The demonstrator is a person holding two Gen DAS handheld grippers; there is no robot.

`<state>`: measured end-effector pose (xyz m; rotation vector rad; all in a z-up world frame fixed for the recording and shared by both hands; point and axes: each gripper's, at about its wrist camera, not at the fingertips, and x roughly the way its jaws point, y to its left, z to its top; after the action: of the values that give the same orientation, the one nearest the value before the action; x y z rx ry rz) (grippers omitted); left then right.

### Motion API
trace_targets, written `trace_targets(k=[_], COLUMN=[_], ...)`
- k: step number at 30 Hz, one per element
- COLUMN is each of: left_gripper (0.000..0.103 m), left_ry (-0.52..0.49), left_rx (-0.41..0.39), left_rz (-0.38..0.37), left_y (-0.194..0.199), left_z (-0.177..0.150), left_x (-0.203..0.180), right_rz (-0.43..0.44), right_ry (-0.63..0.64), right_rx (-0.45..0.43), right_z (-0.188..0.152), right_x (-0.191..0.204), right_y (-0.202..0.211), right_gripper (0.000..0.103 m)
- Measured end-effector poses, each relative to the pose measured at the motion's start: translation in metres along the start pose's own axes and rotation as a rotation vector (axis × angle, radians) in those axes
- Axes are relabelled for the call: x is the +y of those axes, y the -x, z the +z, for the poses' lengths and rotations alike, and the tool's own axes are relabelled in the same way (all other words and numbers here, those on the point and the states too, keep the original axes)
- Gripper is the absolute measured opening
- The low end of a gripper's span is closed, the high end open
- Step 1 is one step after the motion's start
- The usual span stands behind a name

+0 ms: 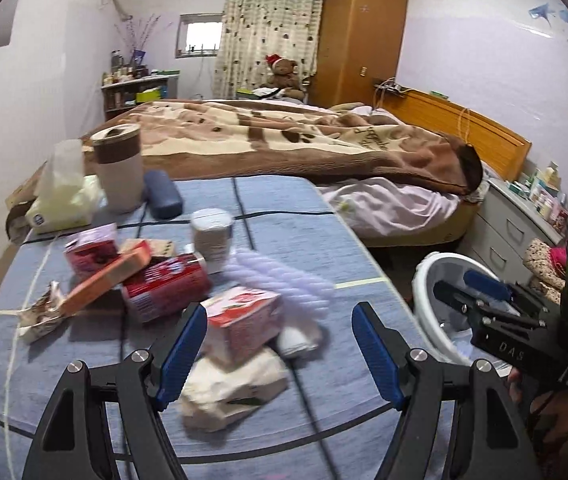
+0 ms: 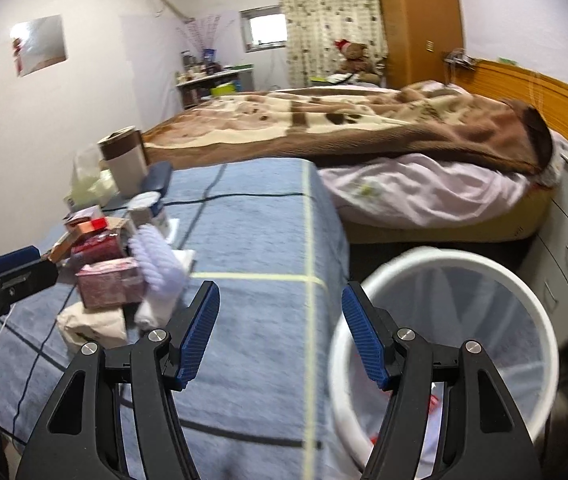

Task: Collect trash
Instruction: 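Grasp another white foam sleeve with the right gripper while the left gripper grasps crumpled paper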

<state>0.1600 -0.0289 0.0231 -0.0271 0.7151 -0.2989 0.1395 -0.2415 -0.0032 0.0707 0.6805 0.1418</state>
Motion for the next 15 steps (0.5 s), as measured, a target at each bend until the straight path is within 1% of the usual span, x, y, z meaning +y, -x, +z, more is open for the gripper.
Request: trace_targets(k=[5,8,15], left_gripper=[0.075,0.075,0.075], left_ry=[0.018,0.016,-0.006], left_rx=[0.024,0.047,0.111], left_rz=[0.022,0.014,-0.006], left_y=[-0.001,-0.004,-0.023], left_z=[-0.01,-0.018,-0.031], left_x=[0.026,0.039,0.052], right_rz=[0.064,0.113,0.166], right_ry=[0.056,0.089,0.146], right_rx=[0.029,0.052,0.102], right_z=[0.009,0.013,0.02], right_x=[0.02,0.033,0.051], right_y=[-0.017,-0.029,-0.052], right_gripper=[0.065,0.065,0.065])
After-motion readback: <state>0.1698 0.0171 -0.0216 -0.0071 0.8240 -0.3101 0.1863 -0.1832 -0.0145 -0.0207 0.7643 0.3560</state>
